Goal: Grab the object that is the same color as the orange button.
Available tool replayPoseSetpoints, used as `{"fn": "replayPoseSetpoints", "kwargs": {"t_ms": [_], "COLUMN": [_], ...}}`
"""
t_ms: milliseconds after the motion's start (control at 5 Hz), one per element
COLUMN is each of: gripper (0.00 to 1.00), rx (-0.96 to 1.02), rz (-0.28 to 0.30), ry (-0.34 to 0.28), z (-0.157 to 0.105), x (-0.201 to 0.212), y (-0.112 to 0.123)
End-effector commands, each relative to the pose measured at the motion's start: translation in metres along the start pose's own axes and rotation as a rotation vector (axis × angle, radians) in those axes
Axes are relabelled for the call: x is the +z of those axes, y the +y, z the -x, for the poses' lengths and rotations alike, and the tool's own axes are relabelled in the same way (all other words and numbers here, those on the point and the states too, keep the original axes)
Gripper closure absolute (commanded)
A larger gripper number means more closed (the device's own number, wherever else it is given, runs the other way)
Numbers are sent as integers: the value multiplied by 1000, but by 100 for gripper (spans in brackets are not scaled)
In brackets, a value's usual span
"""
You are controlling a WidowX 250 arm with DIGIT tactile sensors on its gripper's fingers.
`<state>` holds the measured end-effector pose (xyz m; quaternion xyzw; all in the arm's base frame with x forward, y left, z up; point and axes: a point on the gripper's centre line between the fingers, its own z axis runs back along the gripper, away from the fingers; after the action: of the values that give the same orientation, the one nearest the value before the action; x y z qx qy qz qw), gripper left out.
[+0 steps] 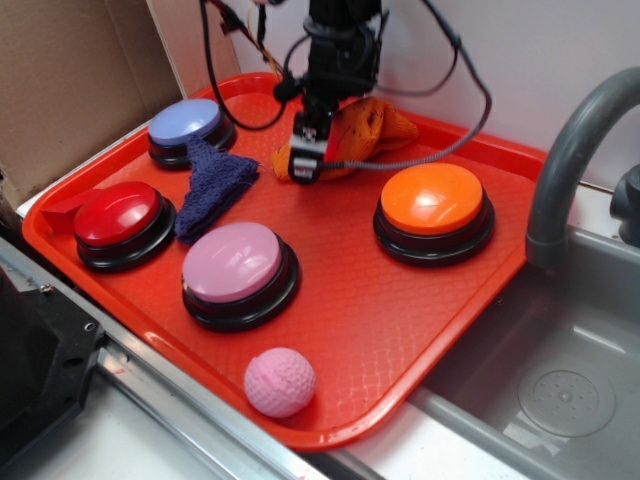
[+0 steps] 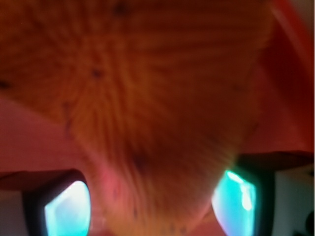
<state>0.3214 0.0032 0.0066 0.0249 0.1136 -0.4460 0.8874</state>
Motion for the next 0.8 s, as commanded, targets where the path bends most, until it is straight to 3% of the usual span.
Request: {"fn": "replayPoseSetpoints", "kwargs": {"t_ms": [0,200,400,600], "gripper": [100,100,100,100], "rx": [4,221,464,656], "rz": [-48,-14,47,77], "ry": [-40,-40,-39,-80], "z": [-16,-3,33,70], "x": [13,61,102,141], "y": [-10,-26,-57,-100]}}
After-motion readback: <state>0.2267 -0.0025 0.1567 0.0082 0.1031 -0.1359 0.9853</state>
